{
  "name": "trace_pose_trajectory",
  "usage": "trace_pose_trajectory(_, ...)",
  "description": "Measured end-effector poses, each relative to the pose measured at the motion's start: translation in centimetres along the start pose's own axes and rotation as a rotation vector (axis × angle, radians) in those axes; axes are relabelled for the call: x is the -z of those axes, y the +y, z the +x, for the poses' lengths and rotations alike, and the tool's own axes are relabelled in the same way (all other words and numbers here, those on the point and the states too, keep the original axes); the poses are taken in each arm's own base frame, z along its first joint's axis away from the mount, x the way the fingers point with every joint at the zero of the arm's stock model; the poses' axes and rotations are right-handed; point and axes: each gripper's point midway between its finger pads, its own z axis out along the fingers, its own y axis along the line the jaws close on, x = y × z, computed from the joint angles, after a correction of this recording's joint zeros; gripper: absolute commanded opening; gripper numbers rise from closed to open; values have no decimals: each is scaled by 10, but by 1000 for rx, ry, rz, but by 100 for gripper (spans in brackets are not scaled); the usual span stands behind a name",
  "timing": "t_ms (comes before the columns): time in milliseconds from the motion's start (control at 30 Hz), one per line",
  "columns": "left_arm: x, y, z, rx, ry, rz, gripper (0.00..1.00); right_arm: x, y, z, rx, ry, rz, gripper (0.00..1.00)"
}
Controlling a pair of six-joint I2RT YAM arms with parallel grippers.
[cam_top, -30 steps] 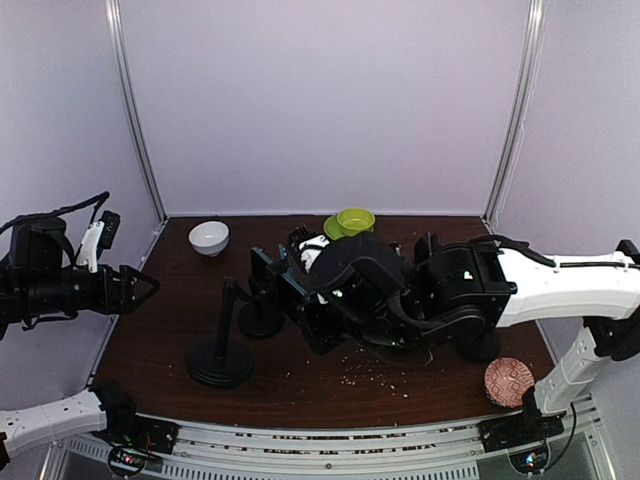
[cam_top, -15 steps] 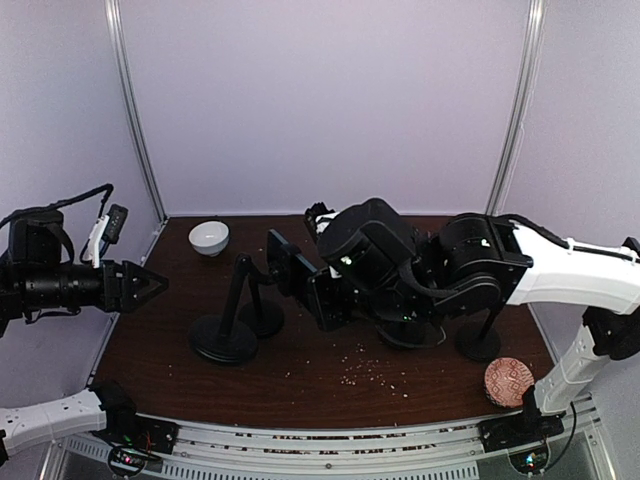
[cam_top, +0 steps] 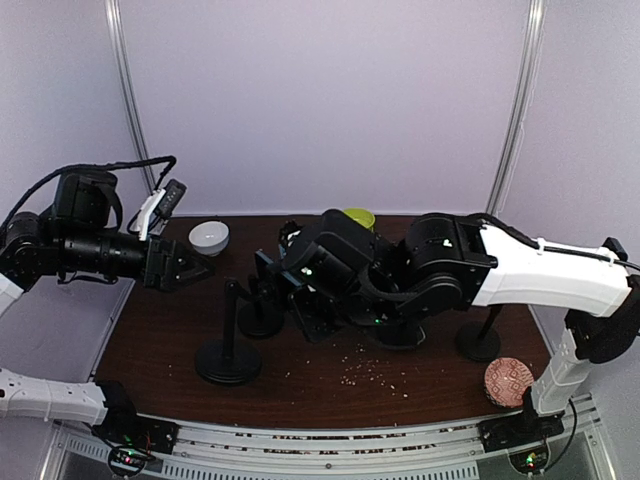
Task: Remove the phone from the phone stand
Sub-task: Hold the phone stand with the phone.
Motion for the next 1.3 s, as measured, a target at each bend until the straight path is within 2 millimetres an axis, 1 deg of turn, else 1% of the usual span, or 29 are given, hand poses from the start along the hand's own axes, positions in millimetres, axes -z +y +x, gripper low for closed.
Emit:
trace_pose_trajectory(133, -20, -14, 0, -39, 70, 32, 76, 0, 3, -4, 42, 6, 1, 0)
trace_pose_trajectory(233, -33, -17, 2, -50, 113, 38, 75, 2, 2, -5, 72, 12, 6, 0)
trace_pose_trajectory(367, -42, -18, 4, -59, 146, 40, 73, 5, 5, -11, 97, 7, 4, 0)
trace_pose_trajectory(467, -47, -19, 6, -60, 165, 44, 68, 5, 8, -15, 108, 1, 0, 0)
trace_pose_trajectory(733, -71, -30, 17, -81, 257, 96, 68, 1, 8, -13, 144, 11, 10, 0)
trace_pose_trajectory(867, -80, -32, 23, -88, 290, 104, 66, 0, 7, -13, 154, 16, 16, 0)
trace_pose_trajectory(967, -86, -31, 25, -88, 305, 98, 64, 3, 9, -17, 150, 8, 12, 0)
trace_pose_trajectory(1133, -88, -31, 20, -91, 283, 97, 56, 4, 7, -18, 151, 7, 16, 0)
trace_pose_trajectory(1200, -89, -30, 16, -92, 267, 89, 56, 4, 7, -19, 150, 7, 15, 0)
trace_pose_trajectory(1300, -91, -30, 11, -89, 239, 84, 59, 4, 6, -20, 145, 6, 17, 0)
